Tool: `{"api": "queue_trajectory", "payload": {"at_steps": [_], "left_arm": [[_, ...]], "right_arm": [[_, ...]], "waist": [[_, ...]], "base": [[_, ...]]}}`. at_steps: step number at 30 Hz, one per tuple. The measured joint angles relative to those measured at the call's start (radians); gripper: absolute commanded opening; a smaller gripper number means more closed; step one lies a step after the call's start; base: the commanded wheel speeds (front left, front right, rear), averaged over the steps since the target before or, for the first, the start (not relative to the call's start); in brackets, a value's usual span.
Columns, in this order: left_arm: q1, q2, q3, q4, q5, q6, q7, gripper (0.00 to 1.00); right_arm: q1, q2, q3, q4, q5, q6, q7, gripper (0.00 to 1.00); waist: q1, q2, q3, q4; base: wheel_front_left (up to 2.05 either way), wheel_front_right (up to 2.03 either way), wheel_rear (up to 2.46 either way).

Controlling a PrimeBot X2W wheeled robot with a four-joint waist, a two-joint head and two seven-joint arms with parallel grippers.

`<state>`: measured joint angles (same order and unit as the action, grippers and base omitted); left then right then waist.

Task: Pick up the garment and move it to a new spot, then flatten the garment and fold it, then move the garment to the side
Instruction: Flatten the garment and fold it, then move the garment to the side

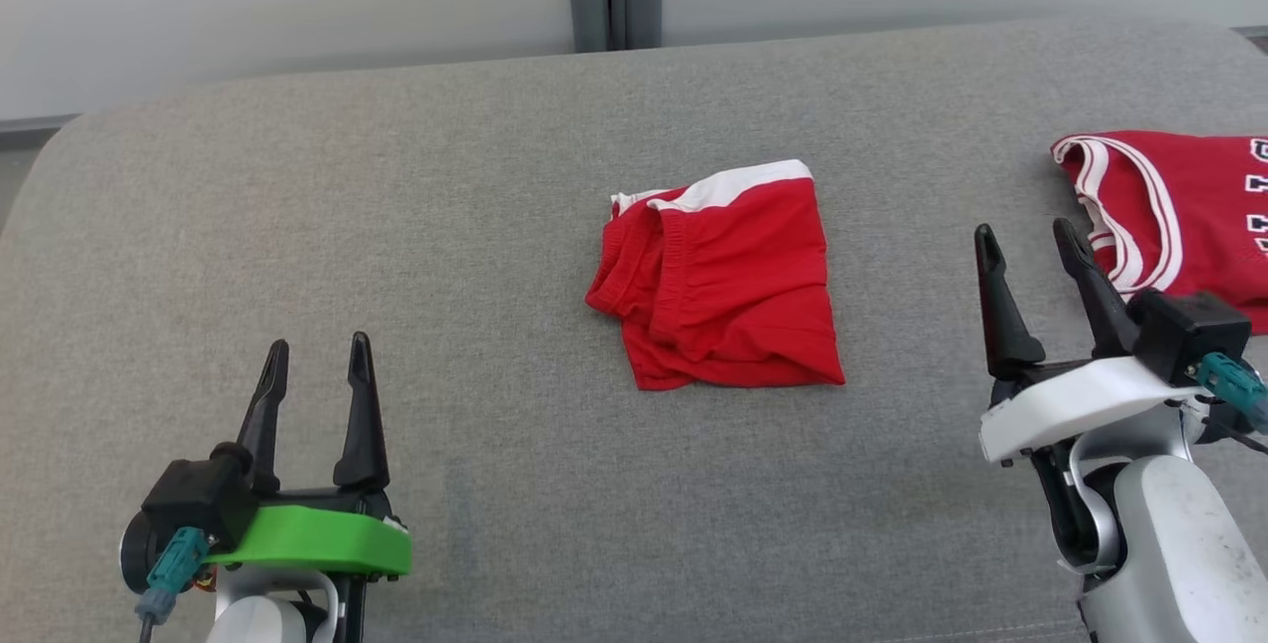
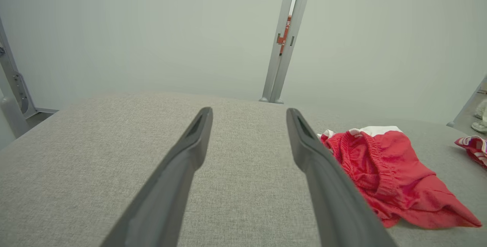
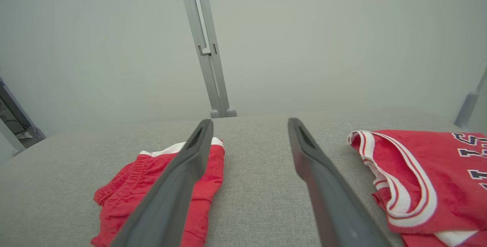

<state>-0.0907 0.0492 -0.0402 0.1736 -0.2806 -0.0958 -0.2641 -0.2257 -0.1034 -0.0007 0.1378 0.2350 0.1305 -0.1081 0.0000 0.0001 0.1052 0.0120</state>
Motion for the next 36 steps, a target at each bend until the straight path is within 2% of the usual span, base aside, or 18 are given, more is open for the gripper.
{"api": "queue_trajectory", "payload": {"at_steps": [6,17,27,36], "left_arm": [[0.005,0.0,-0.005,0.033,0.003,-0.009,0.0,1.0],[0.041,0.0,0.005,0.105,0.011,-0.01,0.0,1.0],[0.049,0.0,0.02,0.128,0.017,-0.004,0.0,1.0],[0.048,0.0,0.022,0.128,0.031,-0.009,0.0,1.0]], "right_arm": [[0.02,-0.055,0.031,0.069,0.016,0.0,-0.021,1.0],[0.035,-0.077,0.123,0.225,0.09,0.0,-0.083,1.0],[0.004,-0.086,0.138,0.26,0.106,0.0,-0.115,1.0],[-0.006,-0.074,0.119,0.279,0.087,0.0,-0.132,1.0]], "waist": [[0.0,0.0,-0.046,-0.037],[0.0,0.0,-0.115,-0.046],[0.0,0.0,-0.122,-0.013],[0.0,0.0,-0.108,-0.012]], "base": [[0.0,0.0,0.0],[0.0,0.0,0.0],[0.0,0.0,0.0],[0.0,0.0,0.0]]}}
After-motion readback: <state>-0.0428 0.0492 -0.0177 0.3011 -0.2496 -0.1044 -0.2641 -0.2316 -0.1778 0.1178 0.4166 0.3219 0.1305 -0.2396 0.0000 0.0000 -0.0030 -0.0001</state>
